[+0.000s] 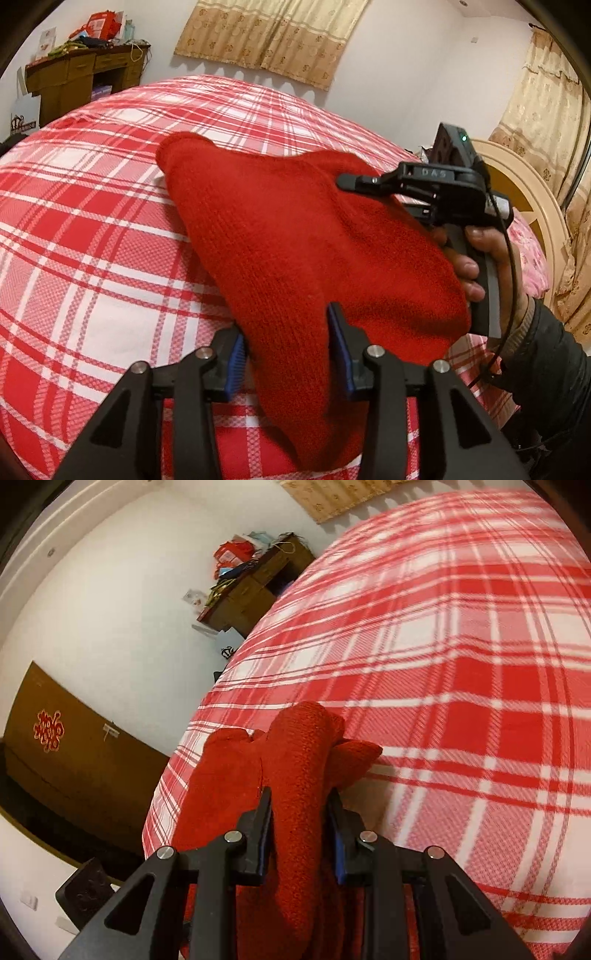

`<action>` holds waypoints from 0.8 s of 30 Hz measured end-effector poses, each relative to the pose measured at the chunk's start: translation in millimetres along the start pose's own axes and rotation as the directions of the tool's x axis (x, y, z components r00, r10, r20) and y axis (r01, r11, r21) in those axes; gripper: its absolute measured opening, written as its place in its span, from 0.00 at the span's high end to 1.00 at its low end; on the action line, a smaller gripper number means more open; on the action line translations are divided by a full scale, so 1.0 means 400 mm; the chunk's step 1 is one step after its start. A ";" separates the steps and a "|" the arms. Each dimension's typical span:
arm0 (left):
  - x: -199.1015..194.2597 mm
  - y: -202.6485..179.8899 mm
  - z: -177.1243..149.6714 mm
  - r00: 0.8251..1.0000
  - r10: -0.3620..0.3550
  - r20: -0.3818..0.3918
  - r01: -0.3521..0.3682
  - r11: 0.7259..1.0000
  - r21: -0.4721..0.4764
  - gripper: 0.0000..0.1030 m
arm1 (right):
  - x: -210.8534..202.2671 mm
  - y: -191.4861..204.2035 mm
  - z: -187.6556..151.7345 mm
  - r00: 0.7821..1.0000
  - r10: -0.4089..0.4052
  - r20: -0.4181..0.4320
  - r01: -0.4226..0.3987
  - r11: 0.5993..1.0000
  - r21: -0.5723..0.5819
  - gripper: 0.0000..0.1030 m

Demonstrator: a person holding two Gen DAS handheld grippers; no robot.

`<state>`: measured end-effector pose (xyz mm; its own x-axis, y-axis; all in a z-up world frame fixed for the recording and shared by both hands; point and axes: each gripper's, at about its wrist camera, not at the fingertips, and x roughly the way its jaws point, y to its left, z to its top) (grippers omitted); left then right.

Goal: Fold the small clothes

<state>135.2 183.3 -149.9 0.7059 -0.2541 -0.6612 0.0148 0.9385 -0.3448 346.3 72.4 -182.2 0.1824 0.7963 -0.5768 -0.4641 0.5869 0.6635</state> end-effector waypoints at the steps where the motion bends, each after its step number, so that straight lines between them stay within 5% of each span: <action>1: -0.009 -0.005 -0.001 1.000 0.010 0.003 -0.010 1.000 0.008 0.54 | -0.004 -0.002 -0.003 1.000 -0.002 0.005 0.002 1.000 -0.001 0.71; 6: -0.079 -0.031 -0.003 0.990 0.090 0.112 -0.096 0.994 0.051 0.43 | -0.045 0.000 -0.007 0.999 -0.027 0.046 0.028 1.000 -0.014 0.69; 10: -0.122 -0.022 0.012 0.960 0.152 0.234 -0.161 0.987 0.017 0.17 | -0.134 0.039 -0.022 0.988 0.001 0.152 0.007 0.999 -0.051 0.66; 15: -0.072 0.035 0.025 0.964 0.195 0.183 -0.193 0.981 -0.030 0.14 | -0.149 0.113 -0.098 0.981 0.182 0.066 -0.172 0.975 -0.138 0.51; 20: -0.021 0.063 0.006 0.973 0.208 0.099 -0.204 0.978 -0.048 0.11 | -0.100 0.048 -0.159 0.991 0.132 0.018 -0.131 0.989 -0.064 0.51; 24: -0.010 0.053 -0.019 0.971 0.218 0.099 -0.215 0.976 -0.045 0.06 | -0.114 0.001 -0.169 0.980 0.193 0.057 -0.193 0.981 -0.006 0.52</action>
<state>127.3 202.4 -159.7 0.7585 -0.0188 -0.6513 -0.1689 0.9597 -0.2244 279.3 26.3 -187.9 0.1380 0.9016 -0.4099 -0.4954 0.4212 0.7597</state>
